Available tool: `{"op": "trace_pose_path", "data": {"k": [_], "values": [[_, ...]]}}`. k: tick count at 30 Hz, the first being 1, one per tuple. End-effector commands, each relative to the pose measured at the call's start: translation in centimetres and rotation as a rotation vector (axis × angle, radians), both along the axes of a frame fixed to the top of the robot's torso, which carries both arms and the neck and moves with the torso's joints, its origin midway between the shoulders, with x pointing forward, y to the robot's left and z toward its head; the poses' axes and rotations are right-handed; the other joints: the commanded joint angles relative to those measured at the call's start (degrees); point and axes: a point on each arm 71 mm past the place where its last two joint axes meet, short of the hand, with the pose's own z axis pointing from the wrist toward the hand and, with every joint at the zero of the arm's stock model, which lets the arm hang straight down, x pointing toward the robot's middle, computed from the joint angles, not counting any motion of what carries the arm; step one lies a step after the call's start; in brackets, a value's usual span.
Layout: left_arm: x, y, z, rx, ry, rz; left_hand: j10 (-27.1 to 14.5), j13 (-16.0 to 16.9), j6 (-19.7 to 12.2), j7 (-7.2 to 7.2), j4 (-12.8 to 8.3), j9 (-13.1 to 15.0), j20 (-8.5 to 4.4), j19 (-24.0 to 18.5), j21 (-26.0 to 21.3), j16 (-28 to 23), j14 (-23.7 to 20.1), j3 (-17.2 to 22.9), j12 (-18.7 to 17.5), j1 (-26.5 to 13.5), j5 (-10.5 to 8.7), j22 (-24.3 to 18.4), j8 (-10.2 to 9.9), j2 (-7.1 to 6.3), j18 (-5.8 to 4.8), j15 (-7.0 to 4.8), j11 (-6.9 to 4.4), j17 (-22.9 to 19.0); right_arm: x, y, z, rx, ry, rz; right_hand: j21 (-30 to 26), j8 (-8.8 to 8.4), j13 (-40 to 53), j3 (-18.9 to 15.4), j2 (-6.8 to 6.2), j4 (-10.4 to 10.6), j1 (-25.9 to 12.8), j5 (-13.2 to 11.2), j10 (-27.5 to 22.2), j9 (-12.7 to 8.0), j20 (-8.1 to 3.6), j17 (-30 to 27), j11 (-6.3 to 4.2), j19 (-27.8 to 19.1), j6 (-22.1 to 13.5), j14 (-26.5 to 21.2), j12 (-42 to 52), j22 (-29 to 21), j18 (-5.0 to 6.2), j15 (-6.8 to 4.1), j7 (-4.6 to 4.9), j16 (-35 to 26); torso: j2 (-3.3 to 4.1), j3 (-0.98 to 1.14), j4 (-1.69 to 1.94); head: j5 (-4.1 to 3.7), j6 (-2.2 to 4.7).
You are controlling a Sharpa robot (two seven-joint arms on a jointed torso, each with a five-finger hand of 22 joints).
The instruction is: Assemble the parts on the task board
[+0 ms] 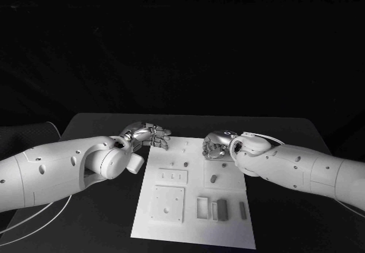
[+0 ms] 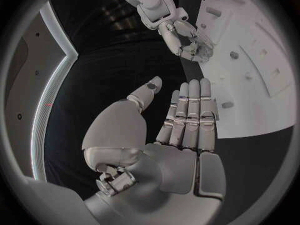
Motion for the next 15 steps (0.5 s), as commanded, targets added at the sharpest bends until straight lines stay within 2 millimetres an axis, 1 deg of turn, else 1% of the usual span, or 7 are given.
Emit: {"op": "trace_pose_path", "data": {"k": [1, 2, 10, 13, 15], "values": [[0.03, -0.21, 0.16, -0.007, -0.005, -0.005, 0.38, 0.08, 0.21, 0.25, -0.03, -0.09, -0.2, 0.25, -0.26, -0.36, 0.29, -0.14, -0.34, -0.18, -0.2, 0.06, -0.23, -0.02, 1.13, 0.15, 0.08, 0.09, -0.16, 0.16, -0.35, -0.013, 0.018, 0.007, 0.34, -0.15, -0.09, 0.46, -0.21, -0.01, -0.44, -0.37, -0.08, 0.05, -0.01, -0.07, 0.24, -0.19, -0.18, 0.02, 0.28, 1.22, 0.87, 0.39, 0.1, 0.3, 0.06, 0.0, 0.02, 0.06, 0.02], [0.04, -0.22, 0.17, -0.007, -0.005, -0.005, 0.38, 0.09, 0.21, 0.25, -0.03, -0.09, -0.2, 0.25, -0.26, -0.37, 0.29, -0.14, -0.34, -0.18, -0.2, 0.06, -0.23, -0.02, 1.13, 0.15, 0.08, 0.1, -0.15, 0.19, -0.35, -0.013, 0.017, 0.007, 0.4, 0.1, -0.08, 0.59, -0.11, -0.04, -0.48, -0.35, -0.04, 0.17, -0.04, -0.06, 0.19, -0.13, 0.27, 0.06, 0.37, 1.23, 0.87, 0.36, 0.03, 0.41, 0.06, 0.03, 0.01, 0.09, 0.03], [0.04, -0.16, 0.21, -0.007, -0.006, -0.004, 0.42, 0.12, 0.27, 0.26, -0.02, -0.1, -0.2, 0.26, -0.27, -0.41, 0.3, -0.14, -0.34, -0.17, -0.22, 0.07, -0.21, 0.01, 1.13, 0.15, 0.07, 0.15, -0.11, 0.05, -0.36, -0.018, 0.015, 0.004, 0.75, 1.25, -0.07, 1.52, 0.8, -0.14, -0.1, -0.34, 0.11, 0.75, -0.23, -0.07, -0.42, -0.07, 2.53, 0.09, 0.77, 1.29, 0.87, -0.17, -0.62, 0.93, 0.1, 0.04, -0.02, 0.07, 0.03], [0.05, -0.18, 0.22, -0.007, -0.006, -0.005, 0.44, 0.14, 0.3, 0.26, -0.02, -0.1, -0.2, 0.26, -0.28, -0.43, 0.31, -0.14, -0.34, -0.17, -0.23, 0.08, -0.21, 0.02, 1.13, 0.15, 0.06, 0.18, -0.11, 0.1, -0.33, -0.016, 0.011, 0.005, 0.92, 1.75, -0.09, 1.81, 1.17, -0.16, 0.11, -0.42, 0.14, 1.02, -0.28, -0.1, -0.78, -0.11, 3.51, 0.04, 0.87, 1.32, 0.87, -0.49, -1.0, 1.1, 0.1, 0.06, -0.05, 0.08, -0.04], [0.04, -0.19, 0.23, -0.007, -0.006, -0.005, 0.45, 0.15, 0.31, 0.26, -0.01, -0.1, -0.2, 0.26, -0.28, -0.44, 0.31, -0.14, -0.34, -0.17, -0.23, 0.08, -0.2, 0.02, 1.13, 0.15, 0.06, 0.2, -0.13, 0.18, -0.27, -0.014, 0.003, 0.008, 1.02, 2.12, -0.1, 1.95, 1.35, -0.17, 0.17, -0.44, 0.14, 1.24, -0.31, -0.13, -1.04, -0.17, 4.24, 0.0, 0.91, 1.31, 0.87, -0.72, -1.28, 1.19, 0.09, 0.05, -0.03, 0.07, -0.03]]}}
